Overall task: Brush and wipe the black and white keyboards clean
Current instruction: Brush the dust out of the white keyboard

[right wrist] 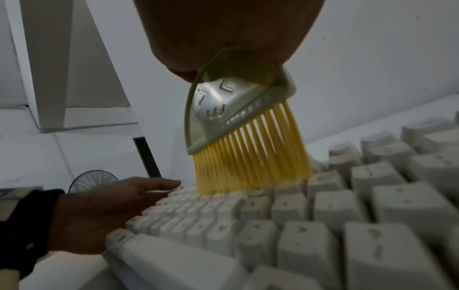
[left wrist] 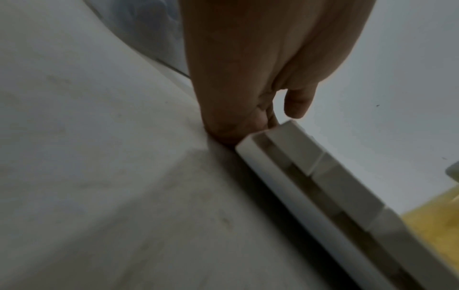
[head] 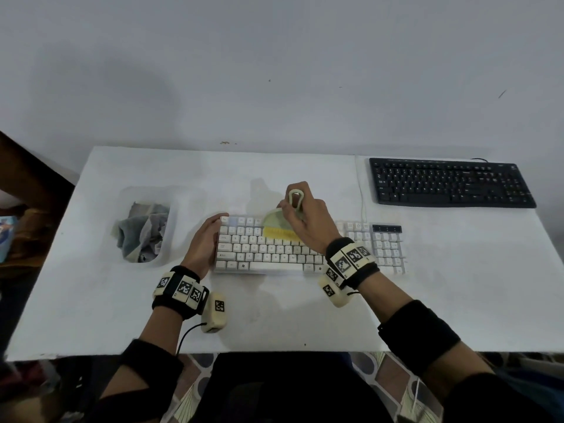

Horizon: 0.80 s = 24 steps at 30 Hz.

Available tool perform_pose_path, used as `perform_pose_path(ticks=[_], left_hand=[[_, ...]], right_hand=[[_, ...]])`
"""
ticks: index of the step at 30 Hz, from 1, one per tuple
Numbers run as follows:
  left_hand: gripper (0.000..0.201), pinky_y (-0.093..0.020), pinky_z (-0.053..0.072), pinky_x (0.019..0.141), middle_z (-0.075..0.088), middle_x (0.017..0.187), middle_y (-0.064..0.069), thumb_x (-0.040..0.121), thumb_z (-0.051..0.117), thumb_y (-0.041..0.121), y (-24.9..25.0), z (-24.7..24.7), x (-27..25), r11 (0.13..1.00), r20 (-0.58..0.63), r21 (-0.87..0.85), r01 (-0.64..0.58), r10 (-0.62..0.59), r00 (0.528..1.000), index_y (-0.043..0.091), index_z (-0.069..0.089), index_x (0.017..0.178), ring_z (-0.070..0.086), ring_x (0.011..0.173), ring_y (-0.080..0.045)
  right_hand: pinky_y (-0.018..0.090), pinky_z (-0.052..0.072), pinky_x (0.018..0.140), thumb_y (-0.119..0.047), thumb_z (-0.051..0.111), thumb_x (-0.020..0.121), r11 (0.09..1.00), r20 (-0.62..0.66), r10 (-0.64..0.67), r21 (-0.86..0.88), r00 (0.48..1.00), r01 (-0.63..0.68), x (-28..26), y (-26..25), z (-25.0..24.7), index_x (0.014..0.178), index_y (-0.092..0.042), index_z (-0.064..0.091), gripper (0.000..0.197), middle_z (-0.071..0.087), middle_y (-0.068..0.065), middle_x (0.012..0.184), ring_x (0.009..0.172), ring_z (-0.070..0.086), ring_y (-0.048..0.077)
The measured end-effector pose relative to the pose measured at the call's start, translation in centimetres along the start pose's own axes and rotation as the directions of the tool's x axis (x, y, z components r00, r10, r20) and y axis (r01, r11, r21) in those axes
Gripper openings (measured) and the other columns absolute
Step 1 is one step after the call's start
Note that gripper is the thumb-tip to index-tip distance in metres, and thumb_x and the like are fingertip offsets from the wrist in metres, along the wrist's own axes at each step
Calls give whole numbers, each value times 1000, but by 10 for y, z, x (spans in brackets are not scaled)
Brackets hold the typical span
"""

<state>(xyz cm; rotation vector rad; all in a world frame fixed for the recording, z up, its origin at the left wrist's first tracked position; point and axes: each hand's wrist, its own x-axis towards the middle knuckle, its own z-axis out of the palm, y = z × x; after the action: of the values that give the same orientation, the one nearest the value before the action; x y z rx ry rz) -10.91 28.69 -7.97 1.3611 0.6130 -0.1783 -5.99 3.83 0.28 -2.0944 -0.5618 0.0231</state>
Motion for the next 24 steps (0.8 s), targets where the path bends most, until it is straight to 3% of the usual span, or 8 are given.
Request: perform_pose_path(ticks=[4,8,12,14,18,22,24], left_hand=[[28,-52,54,101,75,120,-7,103,56,42,0,2,0,1000,3,-15,24,-23,1000,26,67,124,70,114,-29],[27,-52,54,102,73,123,-8,103,59,38,-3,5,3,999,-47,-34,6,-8,999,22,66,124,69,116,-29],[21,-39,58,85,72,116,-6,104,57,32,6,19,4,994,-122,-102,-43,30,992,22,65,121,70,102,-23],[18,-36,57,81,72,110,-4,104,56,28,12,24,9,987,-179,-112,-112,91,980,21,66,117,69,96,-20],[13,-41,57,87,73,107,-3,99,58,28,27,26,24,973,-257,-126,-195,158,953,27,70,103,69,100,-26],[18,-54,54,100,75,113,-5,88,62,42,35,26,43,974,-272,-61,-219,195,942,33,76,95,69,110,-31],[23,-55,53,102,75,114,-3,85,59,48,32,26,50,971,-276,-18,-239,225,934,36,76,95,69,111,-28]], right_hand=[[39,48,52,-28,50,104,997,2,-23,-75,1000,23,-5,10,-8,105,-29,38,12,69,2,81,61,63,24],[40,46,52,-27,51,103,994,-47,8,-104,999,-13,-7,21,-23,105,-26,39,12,65,5,75,58,59,26],[24,39,51,-26,52,105,998,-114,-10,-58,993,4,5,13,-19,107,-19,43,11,60,0,71,55,53,16],[26,39,50,-28,50,105,998,-113,-21,-68,993,14,15,8,-15,107,-22,42,11,60,2,70,54,54,19],[32,44,54,-30,50,106,999,-151,-20,-52,988,13,36,5,-14,106,-25,41,10,63,4,75,59,58,18],[33,43,54,-29,50,105,999,-174,-31,-42,984,24,58,2,-14,106,-24,42,10,62,4,75,59,55,17],[31,43,54,-27,51,105,998,-155,-53,-33,987,48,64,0,-10,105,-25,41,10,62,4,75,59,55,16]])
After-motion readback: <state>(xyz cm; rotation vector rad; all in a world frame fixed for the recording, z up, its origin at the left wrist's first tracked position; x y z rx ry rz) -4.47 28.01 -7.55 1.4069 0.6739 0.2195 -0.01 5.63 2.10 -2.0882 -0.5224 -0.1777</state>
